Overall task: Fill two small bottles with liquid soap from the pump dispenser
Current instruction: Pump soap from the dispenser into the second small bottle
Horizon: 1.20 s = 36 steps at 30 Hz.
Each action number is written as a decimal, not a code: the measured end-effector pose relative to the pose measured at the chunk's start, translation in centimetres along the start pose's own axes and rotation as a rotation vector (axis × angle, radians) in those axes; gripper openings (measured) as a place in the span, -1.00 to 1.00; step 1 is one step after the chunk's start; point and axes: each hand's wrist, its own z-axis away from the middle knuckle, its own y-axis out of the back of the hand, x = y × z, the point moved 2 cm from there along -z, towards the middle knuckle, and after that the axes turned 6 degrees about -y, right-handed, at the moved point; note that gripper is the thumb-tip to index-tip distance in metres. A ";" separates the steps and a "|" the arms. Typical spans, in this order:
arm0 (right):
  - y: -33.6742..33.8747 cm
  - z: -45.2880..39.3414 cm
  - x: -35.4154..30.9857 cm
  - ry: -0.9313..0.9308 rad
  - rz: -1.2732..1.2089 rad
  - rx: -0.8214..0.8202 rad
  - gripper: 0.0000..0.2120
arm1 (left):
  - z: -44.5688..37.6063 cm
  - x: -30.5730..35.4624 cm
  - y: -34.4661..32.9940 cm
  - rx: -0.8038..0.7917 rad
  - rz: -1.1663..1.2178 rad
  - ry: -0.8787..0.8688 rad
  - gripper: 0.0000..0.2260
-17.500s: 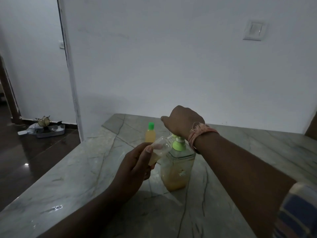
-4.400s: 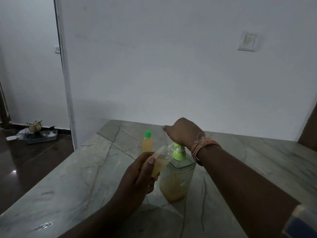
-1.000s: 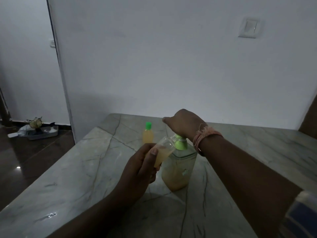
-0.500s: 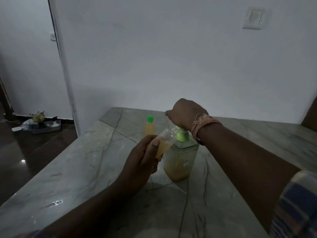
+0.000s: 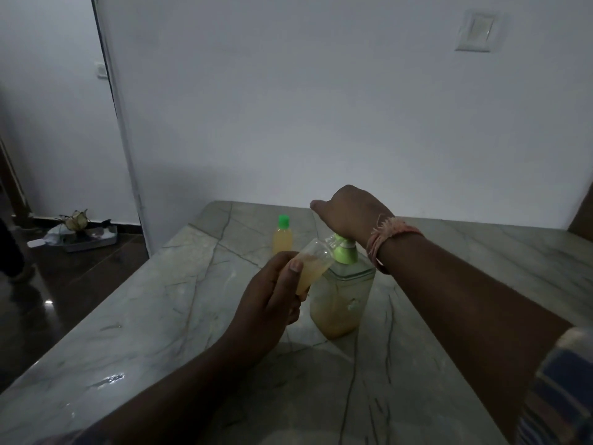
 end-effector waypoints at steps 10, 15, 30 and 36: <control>0.2 -0.2 -0.4 0.035 0.122 -0.099 -0.63 | 0.2 0.0 -0.1 -0.009 -0.038 0.013 -0.66; -0.1 -0.2 0.1 0.018 -0.007 -0.025 -0.59 | -0.2 -0.2 -0.1 0.000 -0.010 0.012 -0.68; -0.3 0.0 0.3 0.001 -0.015 -0.005 -0.60 | -0.2 -0.4 -0.1 0.011 -0.034 0.015 -0.70; 0.1 0.8 -0.2 -0.010 0.073 -0.009 -0.63 | 0.0 -0.4 0.0 0.006 -0.050 0.042 -0.65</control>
